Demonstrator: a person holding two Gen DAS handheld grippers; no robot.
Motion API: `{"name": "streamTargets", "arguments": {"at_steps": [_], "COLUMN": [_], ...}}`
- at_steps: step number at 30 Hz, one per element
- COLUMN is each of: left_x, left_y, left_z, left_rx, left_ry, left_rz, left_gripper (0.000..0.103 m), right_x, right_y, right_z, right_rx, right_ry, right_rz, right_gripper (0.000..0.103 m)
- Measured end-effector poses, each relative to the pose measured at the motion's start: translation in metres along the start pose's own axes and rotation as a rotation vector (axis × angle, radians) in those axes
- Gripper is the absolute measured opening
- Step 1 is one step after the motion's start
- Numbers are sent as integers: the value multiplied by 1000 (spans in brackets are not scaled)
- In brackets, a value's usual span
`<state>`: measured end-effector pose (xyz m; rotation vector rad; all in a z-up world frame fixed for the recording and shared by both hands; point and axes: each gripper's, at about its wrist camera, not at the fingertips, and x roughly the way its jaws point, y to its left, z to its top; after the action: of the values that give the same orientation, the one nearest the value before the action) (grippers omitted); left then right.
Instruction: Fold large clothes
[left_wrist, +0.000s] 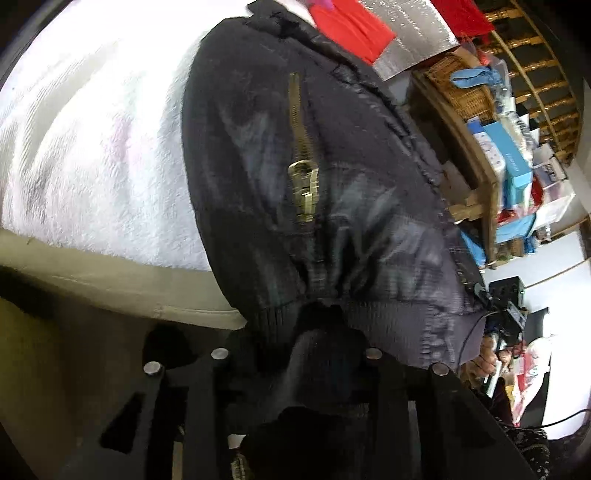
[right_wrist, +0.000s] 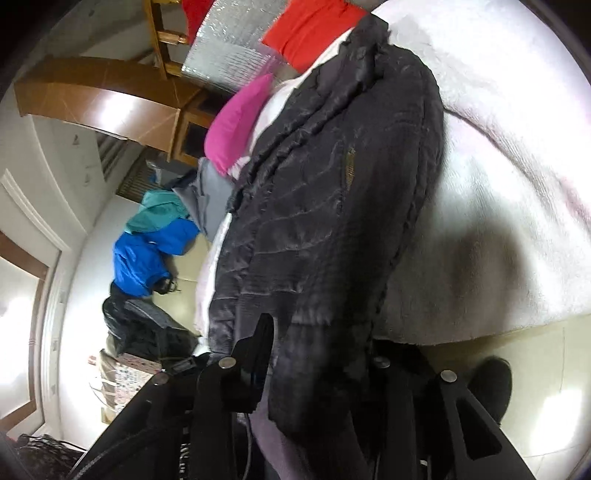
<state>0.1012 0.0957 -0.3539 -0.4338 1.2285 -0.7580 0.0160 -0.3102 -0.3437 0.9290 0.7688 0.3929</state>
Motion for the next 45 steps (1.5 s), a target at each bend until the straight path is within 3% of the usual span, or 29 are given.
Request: {"name": "streamTargets", "arguments": {"at_steps": [1,2,7,10,13,17,21,27,30,35,39,45], "left_x": [-4,-9,-37,-77,-105,-108,-94,-60,-39,4,56,112], "left_y": [-1,-4,-35,-56,-74,-94,-113,-110,-106,-89,-75,-53], "left_z": [0,1,11,26,55,103,166,269,322,406,457,505], "left_rx": [7,15,93,147,173,183,191,147,130,91,89,59], "left_ry": [-11,-19,-75,-169,-231,-256,-288,-301,-317,-306,-276,-247], "left_rz": [1,14,27,-24,-32,-19,16,89,167,224,303,295], "left_gripper": [11,10,9,9,9,9,9,10,10,9,9,10], "right_x": [-2,-4,-24,-31,-34,-37,-27,7,34,86,122,140], "right_y": [6,12,49,70,87,96,96,85,79,53,22,-35], "right_z": [1,1,16,34,55,88,134,221,271,352,391,418], "right_rx": [-18,-34,-102,-136,-150,-152,-137,-101,-101,-47,-6,120], "right_ry": [-9,-23,-108,-151,-201,-276,-339,-386,-420,-433,-435,-466], "right_rz": [-3,-3,52,72,106,125,113,35,-24,-103,-153,-131], "right_gripper": [37,36,29,28,28,28,28,28,28,27,27,27]}}
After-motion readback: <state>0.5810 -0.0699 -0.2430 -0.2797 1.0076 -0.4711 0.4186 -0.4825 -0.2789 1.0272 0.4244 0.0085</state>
